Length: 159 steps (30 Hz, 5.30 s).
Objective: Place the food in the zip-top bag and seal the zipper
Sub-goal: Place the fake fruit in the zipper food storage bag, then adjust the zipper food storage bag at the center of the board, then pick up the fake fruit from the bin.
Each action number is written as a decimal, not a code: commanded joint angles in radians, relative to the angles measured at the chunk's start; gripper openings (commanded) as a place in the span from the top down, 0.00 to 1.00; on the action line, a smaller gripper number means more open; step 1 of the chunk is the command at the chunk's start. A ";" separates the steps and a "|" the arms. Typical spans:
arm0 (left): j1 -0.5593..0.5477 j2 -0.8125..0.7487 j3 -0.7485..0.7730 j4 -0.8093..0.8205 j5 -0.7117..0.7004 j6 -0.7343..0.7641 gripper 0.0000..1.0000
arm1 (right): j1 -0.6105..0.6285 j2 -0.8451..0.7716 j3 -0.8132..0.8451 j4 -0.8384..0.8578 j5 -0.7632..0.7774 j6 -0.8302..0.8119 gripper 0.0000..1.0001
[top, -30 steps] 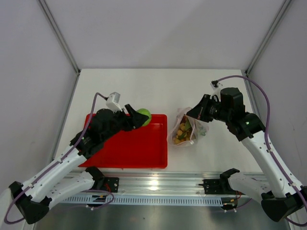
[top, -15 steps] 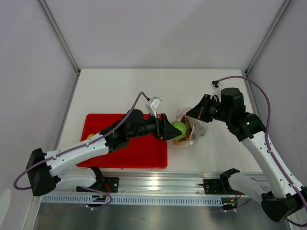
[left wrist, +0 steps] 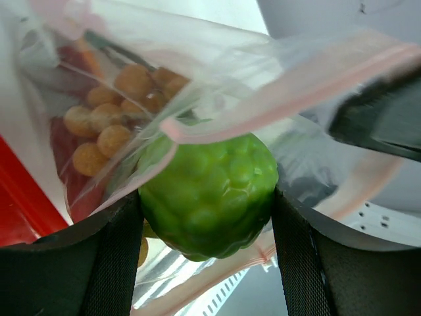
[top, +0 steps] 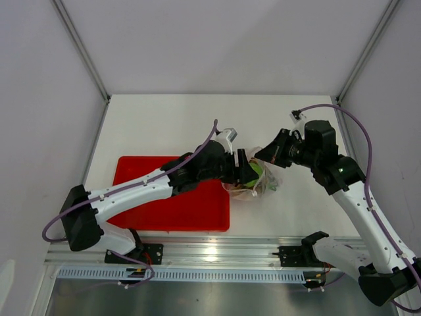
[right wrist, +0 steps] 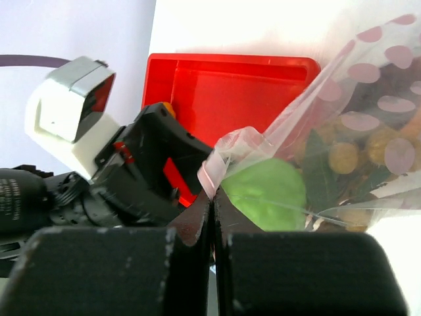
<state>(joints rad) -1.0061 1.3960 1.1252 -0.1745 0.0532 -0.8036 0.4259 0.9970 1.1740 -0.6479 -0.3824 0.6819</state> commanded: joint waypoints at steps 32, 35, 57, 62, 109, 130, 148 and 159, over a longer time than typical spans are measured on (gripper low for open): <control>0.006 -0.437 -0.103 -0.229 -0.375 0.146 0.01 | -0.001 -0.046 0.024 0.053 -0.012 0.005 1.00; 0.053 -0.500 -0.140 -0.264 -0.362 0.129 0.00 | -0.003 -0.044 0.023 0.053 -0.013 0.002 1.00; 0.044 -0.385 -0.294 -0.086 -0.093 -0.026 0.43 | -0.001 -0.038 0.021 0.059 -0.033 0.001 1.00; 0.041 -0.437 -0.327 -0.094 -0.142 -0.043 0.43 | -0.003 -0.040 0.018 0.059 -0.032 0.002 1.00; -0.045 -0.081 0.231 -0.081 0.133 0.133 1.00 | -0.001 -0.067 0.053 -0.064 0.149 -0.102 1.00; 0.034 -0.198 -0.033 -0.158 -0.013 0.103 0.67 | -0.001 -0.083 0.067 -0.064 0.128 -0.119 1.00; 0.468 -0.621 -0.237 -0.864 -0.551 -0.215 0.01 | 0.005 -0.058 -0.005 -0.010 0.074 -0.139 1.00; 0.641 -0.468 -0.242 -0.913 -0.654 -0.327 0.01 | 0.022 0.025 0.027 -0.050 0.079 -0.143 1.00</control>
<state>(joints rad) -0.4095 0.8413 0.8509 -1.0809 -0.5411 -1.1004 0.4389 1.0019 1.1652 -0.7059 -0.3115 0.5629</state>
